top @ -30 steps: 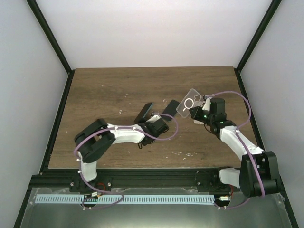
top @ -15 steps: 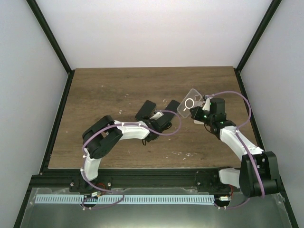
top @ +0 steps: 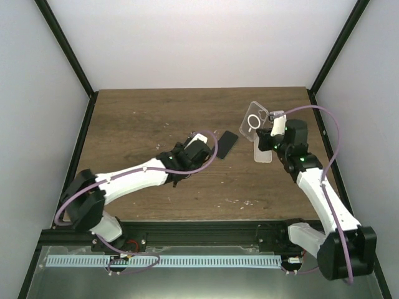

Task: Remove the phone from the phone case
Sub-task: Place the phone at the center of the board, then place the phone case at the center of the board.

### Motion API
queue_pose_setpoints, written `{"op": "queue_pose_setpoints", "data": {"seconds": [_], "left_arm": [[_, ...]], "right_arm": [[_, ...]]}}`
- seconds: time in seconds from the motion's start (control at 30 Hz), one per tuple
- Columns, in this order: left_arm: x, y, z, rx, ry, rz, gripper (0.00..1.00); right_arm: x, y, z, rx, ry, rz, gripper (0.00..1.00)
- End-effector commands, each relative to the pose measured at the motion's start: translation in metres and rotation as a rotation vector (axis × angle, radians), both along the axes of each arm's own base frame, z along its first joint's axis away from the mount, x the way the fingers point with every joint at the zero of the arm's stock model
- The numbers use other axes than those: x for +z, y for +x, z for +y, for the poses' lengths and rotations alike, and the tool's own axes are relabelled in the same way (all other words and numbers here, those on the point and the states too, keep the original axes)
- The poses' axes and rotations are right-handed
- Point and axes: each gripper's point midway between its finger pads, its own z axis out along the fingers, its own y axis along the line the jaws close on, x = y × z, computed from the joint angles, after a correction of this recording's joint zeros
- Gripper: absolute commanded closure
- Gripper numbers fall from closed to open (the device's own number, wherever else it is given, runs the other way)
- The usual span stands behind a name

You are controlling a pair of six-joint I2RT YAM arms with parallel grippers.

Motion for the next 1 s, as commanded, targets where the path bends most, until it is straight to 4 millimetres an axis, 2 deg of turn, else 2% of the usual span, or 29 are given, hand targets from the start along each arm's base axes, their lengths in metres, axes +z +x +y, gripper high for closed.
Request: {"op": "queue_pose_setpoints", "data": {"seconds": [0.0,0.1,0.13,0.17,0.2,0.37,0.57,0.8,0.97], "left_arm": [[0.022,-0.019,0.008,-0.035,-0.093,0.033,0.25],[0.045,-0.028,0.013,-0.063,-0.138,0.027,0.21],[0.051,-0.03,0.013,-0.079,-0.152,0.028,0.15],[0.058,-0.032,0.013,-0.096,-0.16,0.027,0.04],[0.063,-0.034,0.015,-0.112,-0.163,0.027,0.0],[0.087,-0.034,0.031,-0.15,-0.17,0.001,0.0],[0.097,-0.026,0.061,-0.117,-0.199,-0.051,0.0],[0.095,-0.035,0.081,-0.102,-0.269,-0.15,0.0],[0.102,-0.03,0.089,-0.065,-0.251,-0.183,0.01]], "right_arm": [[0.034,-0.013,-0.008,0.122,-0.287,-0.161,0.99],[0.028,-0.027,-0.002,0.222,-0.348,-0.13,0.99],[0.02,-0.033,0.0,0.263,-0.359,-0.091,0.99],[0.016,-0.037,0.004,0.302,-0.363,-0.067,0.99],[0.009,-0.042,0.007,0.343,-0.367,-0.032,0.99],[-0.02,-0.065,0.025,0.555,-0.338,0.136,0.99],[-0.04,-0.1,0.041,0.77,-0.288,0.207,0.99],[-0.082,-0.121,0.036,0.841,-0.256,0.442,0.99],[-0.106,-0.13,0.027,0.834,-0.27,0.583,0.99]]}}
